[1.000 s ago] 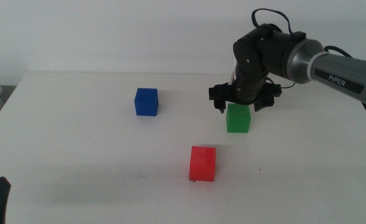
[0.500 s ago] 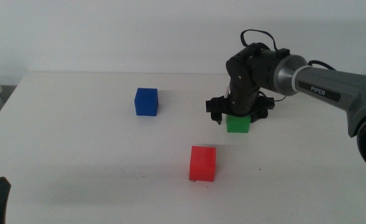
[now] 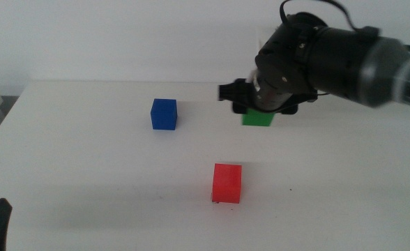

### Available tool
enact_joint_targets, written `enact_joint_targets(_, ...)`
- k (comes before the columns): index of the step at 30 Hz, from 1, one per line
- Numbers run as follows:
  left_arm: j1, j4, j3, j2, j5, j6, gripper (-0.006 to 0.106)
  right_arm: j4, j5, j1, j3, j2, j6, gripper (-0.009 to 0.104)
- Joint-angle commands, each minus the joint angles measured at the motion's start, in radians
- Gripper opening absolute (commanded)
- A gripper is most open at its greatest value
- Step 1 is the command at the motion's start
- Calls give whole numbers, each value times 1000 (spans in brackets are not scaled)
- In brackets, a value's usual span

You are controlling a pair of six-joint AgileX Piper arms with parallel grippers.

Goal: Stack red cubes first, then green, then blue cubes in a specific spot.

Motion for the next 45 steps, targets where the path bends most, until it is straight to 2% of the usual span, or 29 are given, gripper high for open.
enact_joint_targets(1, 2, 0, 1, -4, -14, -1, 94, -43, 25, 77, 47, -71, 92, 2)
enact_joint_targets(5, 2, 0, 1, -4, -14, -1, 94, -67, 91, 175, 28, -71, 175, 2)
enact_joint_targets(9, 2, 0, 1, -4, -14, -1, 94, -65, 140, 213, 13, -30, 235, 2)
enact_joint_targets(18, 2, 0, 1, -4, -14, -1, 94, -35, 159, 216, 13, 50, 265, 2)
enact_joint_targets(45, 2, 0, 1, -4, -14, -1, 94, -4, 131, 217, 12, 113, 254, 2)
